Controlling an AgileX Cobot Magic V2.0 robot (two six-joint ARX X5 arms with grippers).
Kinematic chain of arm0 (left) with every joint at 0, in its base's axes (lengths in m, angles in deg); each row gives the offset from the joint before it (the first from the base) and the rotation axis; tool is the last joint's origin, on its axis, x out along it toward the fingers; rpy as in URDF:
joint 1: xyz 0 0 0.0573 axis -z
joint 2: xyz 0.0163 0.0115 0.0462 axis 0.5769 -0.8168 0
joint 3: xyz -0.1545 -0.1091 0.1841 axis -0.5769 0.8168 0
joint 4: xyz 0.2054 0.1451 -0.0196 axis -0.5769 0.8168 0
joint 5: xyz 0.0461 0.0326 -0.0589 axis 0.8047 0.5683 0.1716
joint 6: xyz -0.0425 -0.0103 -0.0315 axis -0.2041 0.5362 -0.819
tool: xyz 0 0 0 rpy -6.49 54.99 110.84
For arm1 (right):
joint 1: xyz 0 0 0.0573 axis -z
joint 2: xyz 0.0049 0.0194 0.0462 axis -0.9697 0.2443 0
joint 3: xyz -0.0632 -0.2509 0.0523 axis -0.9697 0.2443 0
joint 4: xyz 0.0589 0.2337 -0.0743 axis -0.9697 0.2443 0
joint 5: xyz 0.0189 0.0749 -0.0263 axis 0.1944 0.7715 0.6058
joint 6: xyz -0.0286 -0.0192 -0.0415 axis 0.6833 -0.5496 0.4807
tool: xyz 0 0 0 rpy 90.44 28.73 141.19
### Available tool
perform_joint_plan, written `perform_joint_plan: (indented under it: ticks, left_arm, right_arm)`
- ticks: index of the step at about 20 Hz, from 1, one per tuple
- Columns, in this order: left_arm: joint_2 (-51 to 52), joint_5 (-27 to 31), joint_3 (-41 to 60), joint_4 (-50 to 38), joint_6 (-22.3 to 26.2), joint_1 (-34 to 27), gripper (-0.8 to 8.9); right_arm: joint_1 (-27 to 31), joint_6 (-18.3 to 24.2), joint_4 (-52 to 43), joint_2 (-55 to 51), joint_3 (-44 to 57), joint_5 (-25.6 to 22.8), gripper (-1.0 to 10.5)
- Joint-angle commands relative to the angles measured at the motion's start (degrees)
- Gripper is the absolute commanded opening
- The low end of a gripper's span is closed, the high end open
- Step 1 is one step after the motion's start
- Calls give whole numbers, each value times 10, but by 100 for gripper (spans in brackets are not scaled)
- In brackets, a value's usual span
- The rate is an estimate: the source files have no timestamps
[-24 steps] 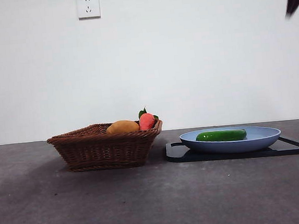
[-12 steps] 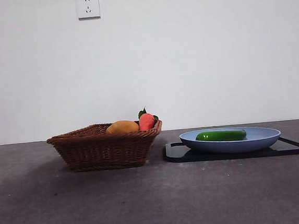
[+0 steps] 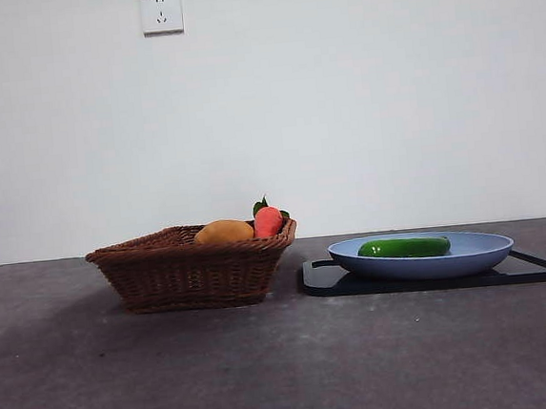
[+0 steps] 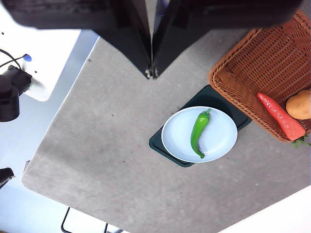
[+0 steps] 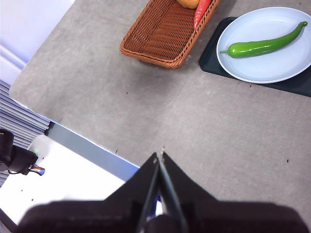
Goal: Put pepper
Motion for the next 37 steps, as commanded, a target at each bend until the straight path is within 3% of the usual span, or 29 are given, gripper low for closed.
perform_joint_plan:
  ticks: [1,2,5,10,14,17,19,28,37]
  left_arm:
    - [-5,1,-11,-8,5,5,8]
    - [-5,1,-11,-8,5,4,8]
    - [-3,18,-11,-46,63,-21,8]
    - [45,9,21,-206,93,-186,8]
    - [181,-66,185,-386,89,-333,8]
    - [300,-59,337,-494,86,-425,8]
    - [367,-59,421,-520,86,-463,8]
    - [549,-59,731,-524,24,-517,8]
    - [607,-58,872,-533,13,-517,8]
  right_arm:
    - [-3,-3,10,2,-10,-1,11]
    - [-3,-3,10,2,-10,-1,11]
    - [-3,-3,10,2,-10,-1,11]
    - [-3,-3,10,2,-10,-1,11]
    - [-3,-3,10,2,-10,-1,11]
    - [-3,-3,10,2,-10,-1,11]
    - [-3,-3,10,2,-10,-1,11]
    - [-3,-3,10,2,-10,-1,11]
    - [-3,-3,10,2,-10,-1,11]
